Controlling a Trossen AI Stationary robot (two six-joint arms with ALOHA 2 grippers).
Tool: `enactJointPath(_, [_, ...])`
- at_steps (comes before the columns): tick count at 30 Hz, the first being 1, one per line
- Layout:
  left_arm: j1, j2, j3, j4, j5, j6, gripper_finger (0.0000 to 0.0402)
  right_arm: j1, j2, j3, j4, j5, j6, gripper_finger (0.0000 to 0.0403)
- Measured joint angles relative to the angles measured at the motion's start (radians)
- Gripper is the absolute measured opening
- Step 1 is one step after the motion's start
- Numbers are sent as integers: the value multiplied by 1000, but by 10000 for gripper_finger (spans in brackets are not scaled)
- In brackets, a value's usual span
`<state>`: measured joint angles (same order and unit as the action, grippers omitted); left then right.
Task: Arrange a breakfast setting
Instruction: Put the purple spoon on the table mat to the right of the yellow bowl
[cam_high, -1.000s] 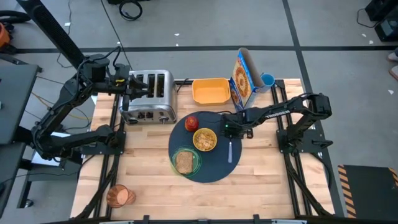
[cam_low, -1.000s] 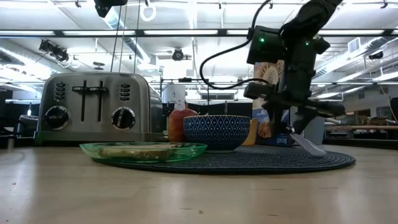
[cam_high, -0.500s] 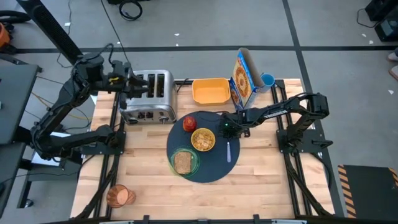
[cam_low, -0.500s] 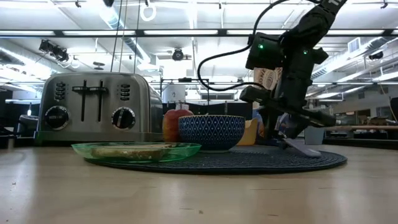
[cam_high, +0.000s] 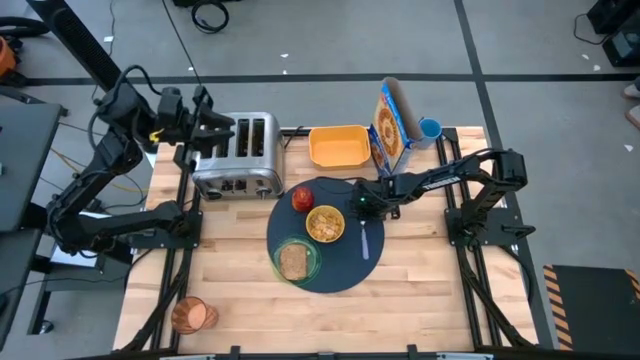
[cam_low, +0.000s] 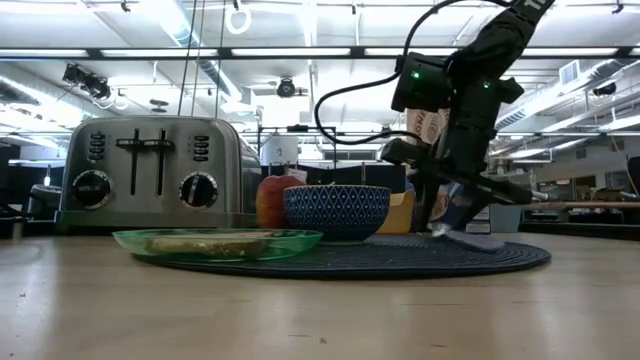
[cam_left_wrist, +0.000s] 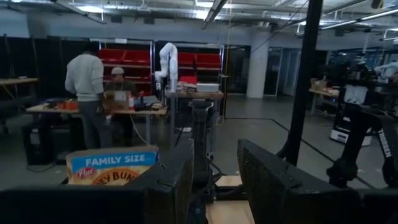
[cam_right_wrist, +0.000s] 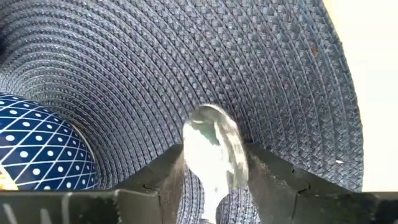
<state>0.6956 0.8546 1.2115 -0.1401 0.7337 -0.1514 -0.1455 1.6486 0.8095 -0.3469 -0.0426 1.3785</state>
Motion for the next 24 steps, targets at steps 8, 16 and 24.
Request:
enactJointPath(8, [0,-3,0,-23,37,4,133,-1,3,29,-20,46,-13,179])
enactJointPath(16, [0,-34,-1,-47,72,-26,133,74,-15,157,-210,117,-100,179])
enactJointPath(24, [-46,-52,-1,-99,83,-23,133,282,26,203,-294,279,73,178])
